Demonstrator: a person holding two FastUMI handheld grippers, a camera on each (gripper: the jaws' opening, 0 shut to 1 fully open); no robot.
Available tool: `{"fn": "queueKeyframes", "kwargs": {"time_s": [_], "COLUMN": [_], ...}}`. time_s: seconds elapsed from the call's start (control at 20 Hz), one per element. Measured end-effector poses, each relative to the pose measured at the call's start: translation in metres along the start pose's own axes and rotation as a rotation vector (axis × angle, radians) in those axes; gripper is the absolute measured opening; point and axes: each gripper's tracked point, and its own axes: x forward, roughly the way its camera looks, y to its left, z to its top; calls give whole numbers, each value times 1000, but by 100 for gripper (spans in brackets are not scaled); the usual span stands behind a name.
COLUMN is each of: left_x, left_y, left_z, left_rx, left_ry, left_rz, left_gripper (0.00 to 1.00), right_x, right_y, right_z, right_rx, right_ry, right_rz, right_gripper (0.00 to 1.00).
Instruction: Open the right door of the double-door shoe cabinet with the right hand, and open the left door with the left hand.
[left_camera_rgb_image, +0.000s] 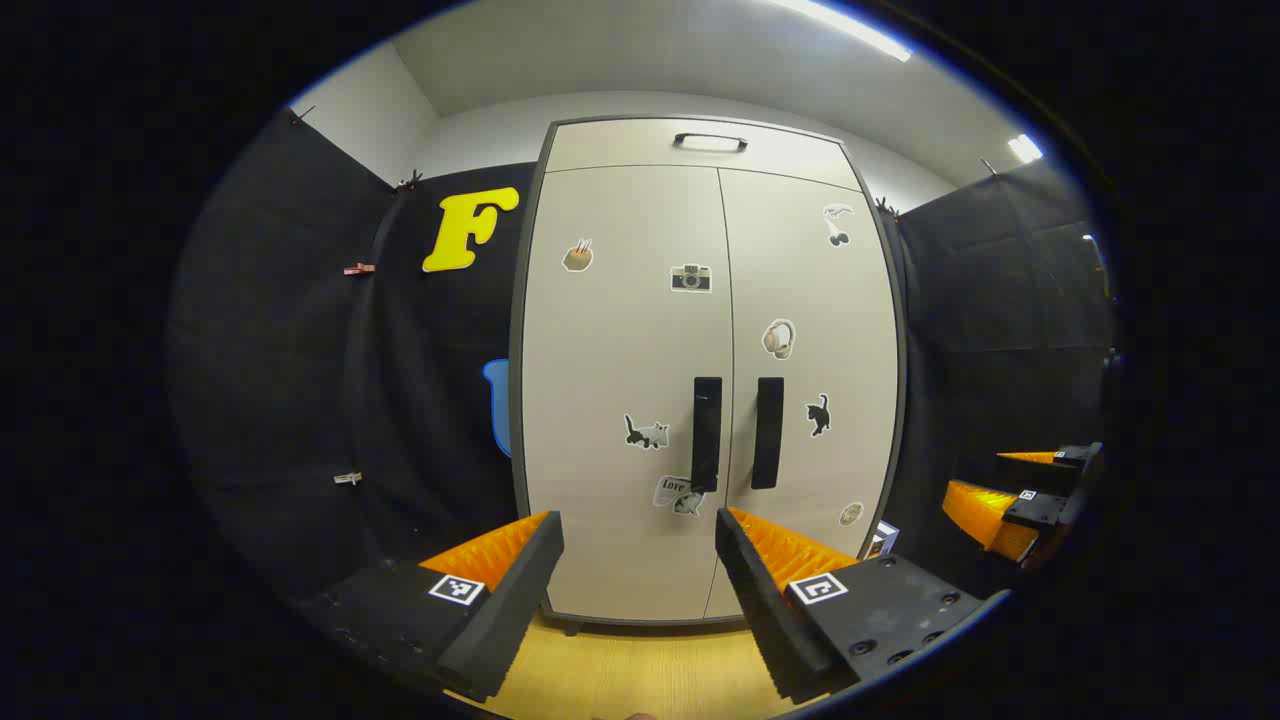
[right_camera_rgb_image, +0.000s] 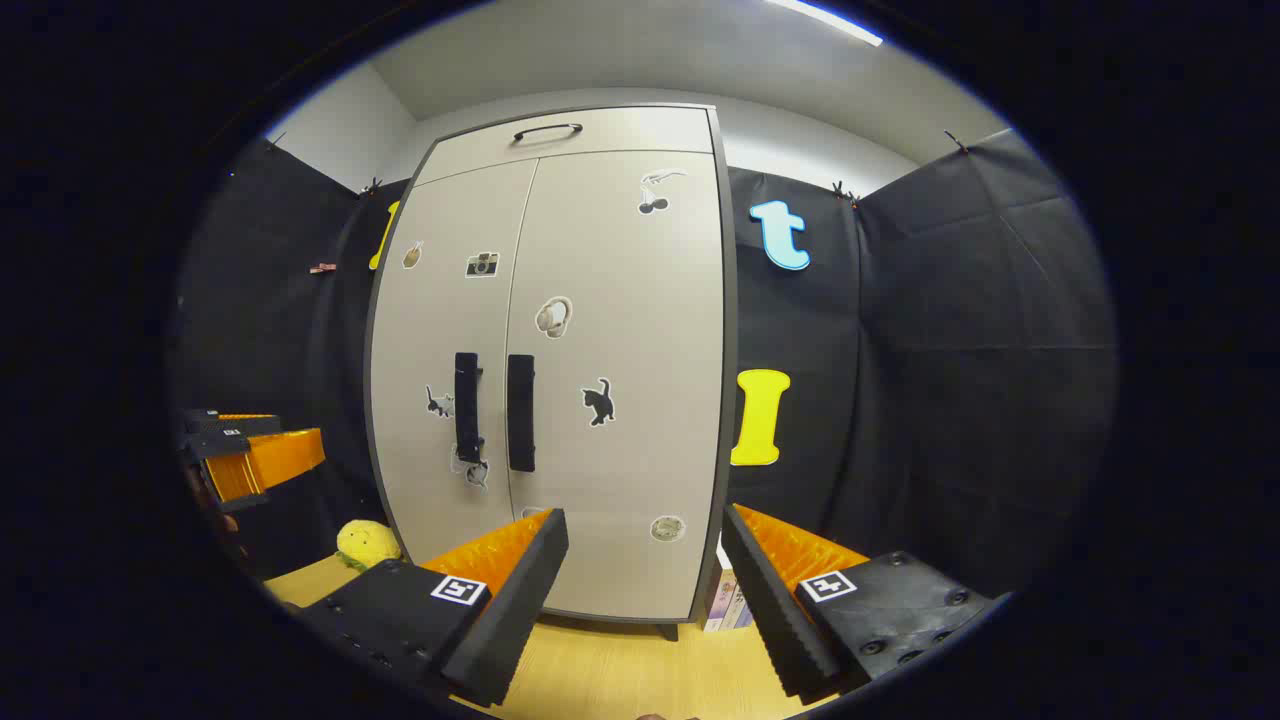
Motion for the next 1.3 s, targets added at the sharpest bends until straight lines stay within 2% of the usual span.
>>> {"fn": "queueKeyframes", "kwargs": {"time_s": [0.3,0.55,0.9,1.15,1.3], "left_x": [1,3,-4,-4,-7], "left_y": [13,14,19,17,20], "left_z": [-4,-7,-9,-14,-13], "left_rx": [10,-47,-19,-36,-21], "left_ry": [-7,1,-9,0,-12], "left_rz": [-25,-60,-75,-85,-84], "left_gripper": [95,95,95,95,95], "right_x": [3,0,1,5,12], "right_y": [25,33,44,48,58], "right_z": [-3,1,2,0,1], "right_rx": [38,40,48,55,61], "right_ry": [24,26,49,53,58], "right_rz": [11,4,16,-3,17], "right_gripper": [98,98,98,98,98]}}
